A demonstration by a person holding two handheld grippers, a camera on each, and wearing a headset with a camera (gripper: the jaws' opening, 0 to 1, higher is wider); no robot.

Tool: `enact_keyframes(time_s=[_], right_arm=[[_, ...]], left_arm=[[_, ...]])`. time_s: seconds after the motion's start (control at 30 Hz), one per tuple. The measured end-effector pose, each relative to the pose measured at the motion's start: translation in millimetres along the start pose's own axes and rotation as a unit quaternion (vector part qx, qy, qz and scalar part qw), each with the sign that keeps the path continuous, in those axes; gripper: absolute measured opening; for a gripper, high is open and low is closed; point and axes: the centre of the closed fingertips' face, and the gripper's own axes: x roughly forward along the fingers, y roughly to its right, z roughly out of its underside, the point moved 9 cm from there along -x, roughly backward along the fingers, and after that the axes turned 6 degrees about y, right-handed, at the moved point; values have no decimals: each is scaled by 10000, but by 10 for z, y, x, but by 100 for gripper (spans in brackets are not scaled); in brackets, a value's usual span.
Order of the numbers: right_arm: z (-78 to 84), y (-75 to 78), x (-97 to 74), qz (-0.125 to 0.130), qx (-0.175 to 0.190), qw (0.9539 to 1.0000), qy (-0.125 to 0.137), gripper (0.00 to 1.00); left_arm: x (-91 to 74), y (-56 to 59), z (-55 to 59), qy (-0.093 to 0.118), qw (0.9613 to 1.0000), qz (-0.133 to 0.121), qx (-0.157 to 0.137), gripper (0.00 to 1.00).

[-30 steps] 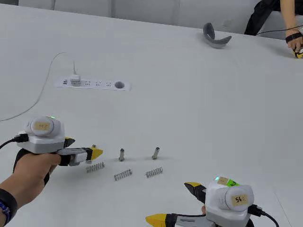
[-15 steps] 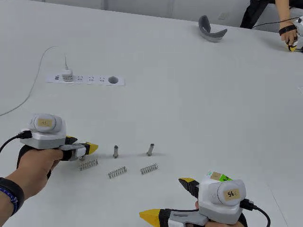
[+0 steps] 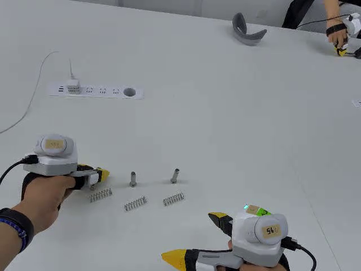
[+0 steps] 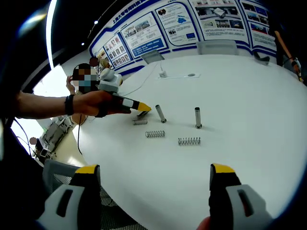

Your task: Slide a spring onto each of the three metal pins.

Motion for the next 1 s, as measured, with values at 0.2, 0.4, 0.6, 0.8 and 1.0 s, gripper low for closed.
enact_keyframes(time_s=[0.2,0.4,0.6,0.8,1.0], right_arm=[[-9,21,5,15,35,10000,24,96],[-1,2,32,-29,25,10000,-10,96],[-1,-8,32,-44,25,10000,-49,95],[-25,19,10,-3,69,10000,-4,95],[-13,28,-8,28,74,10000,-2,94]], left_arm=[[7,18,-6,-56,9997,-214,98,22],[23,66,6,-100,9972,-449,591,18],[34,92,12,-180,9912,-652,1134,11],[44,76,-15,-256,9926,-695,961,7],[-7,49,27,-236,9959,-649,577,7]])
